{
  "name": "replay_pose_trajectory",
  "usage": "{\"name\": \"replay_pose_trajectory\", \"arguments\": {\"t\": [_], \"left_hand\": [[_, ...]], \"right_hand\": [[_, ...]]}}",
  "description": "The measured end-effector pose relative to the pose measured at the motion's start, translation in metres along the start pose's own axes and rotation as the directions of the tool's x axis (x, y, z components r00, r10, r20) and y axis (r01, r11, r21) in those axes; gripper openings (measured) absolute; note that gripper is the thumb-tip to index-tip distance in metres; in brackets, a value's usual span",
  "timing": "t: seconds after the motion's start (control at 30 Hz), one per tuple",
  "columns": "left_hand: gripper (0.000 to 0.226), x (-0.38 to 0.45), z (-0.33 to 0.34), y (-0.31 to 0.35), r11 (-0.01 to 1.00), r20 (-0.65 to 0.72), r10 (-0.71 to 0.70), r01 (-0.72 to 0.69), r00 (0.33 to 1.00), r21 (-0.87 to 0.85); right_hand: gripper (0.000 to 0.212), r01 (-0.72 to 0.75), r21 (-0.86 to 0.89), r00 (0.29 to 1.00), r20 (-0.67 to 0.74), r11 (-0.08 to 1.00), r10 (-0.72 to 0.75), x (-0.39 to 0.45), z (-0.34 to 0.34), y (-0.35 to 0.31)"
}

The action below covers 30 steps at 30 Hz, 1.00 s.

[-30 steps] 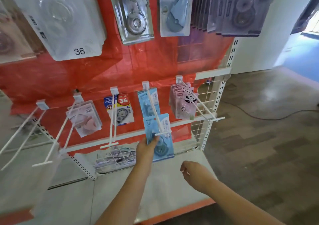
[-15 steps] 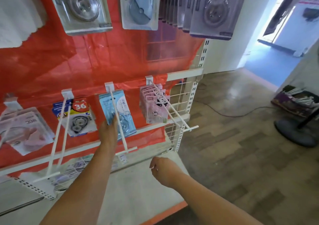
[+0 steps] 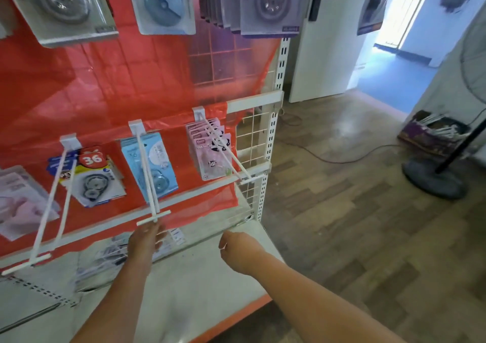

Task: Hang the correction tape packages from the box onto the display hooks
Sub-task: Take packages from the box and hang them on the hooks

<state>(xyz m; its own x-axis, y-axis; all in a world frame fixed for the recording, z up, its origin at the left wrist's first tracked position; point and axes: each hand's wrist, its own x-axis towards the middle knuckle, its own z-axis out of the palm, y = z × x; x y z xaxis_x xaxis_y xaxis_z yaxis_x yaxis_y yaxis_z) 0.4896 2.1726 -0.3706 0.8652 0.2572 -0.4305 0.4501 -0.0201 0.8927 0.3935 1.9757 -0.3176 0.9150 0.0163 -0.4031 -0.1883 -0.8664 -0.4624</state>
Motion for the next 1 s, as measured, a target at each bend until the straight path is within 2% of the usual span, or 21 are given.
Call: {"name": "replay_pose_trajectory", "arguments": {"t": [0.17, 0.33, 0.57, 0.8, 1.0], "left_hand": [[0.019, -0.047, -0.021, -0.045, 0.987, 0.083, -0.025, 0.011, 0.996, 0.163], [0.019, -0.085, -0.053, -0.082, 0.949, 0.05, -0.07, 0.051, 0.996, 0.311], [0.015, -0.133, -0.117, -0.13, 0.803, -0.001, -0.068, 0.055, 0.998, 0.594], [0.012, -0.156, -0.214, -0.186, 0.717, 0.017, -0.039, 0.016, 0.999, 0.697], [0.011, -0.17, -0.287, -0.24, 0.677, -0.02, -0.093, 0.077, 0.996, 0.732]], "right_hand": [[0.033, 0.021, -0.027, 0.998, 0.055, 0.999, -0.02, -0.012, 0.013, 0.002], [0.034, 0.117, -0.081, 0.985, 0.137, 0.99, -0.106, -0.027, 0.04, -0.012], [0.034, 0.243, -0.142, 0.95, 0.233, 0.96, -0.206, -0.043, 0.104, -0.05], [0.033, 0.334, -0.163, 0.885, 0.392, 0.928, -0.25, -0.052, 0.204, -0.088], [0.027, 0.329, -0.186, 0.866, 0.45, 0.926, -0.218, -0.068, 0.28, -0.112]]}}
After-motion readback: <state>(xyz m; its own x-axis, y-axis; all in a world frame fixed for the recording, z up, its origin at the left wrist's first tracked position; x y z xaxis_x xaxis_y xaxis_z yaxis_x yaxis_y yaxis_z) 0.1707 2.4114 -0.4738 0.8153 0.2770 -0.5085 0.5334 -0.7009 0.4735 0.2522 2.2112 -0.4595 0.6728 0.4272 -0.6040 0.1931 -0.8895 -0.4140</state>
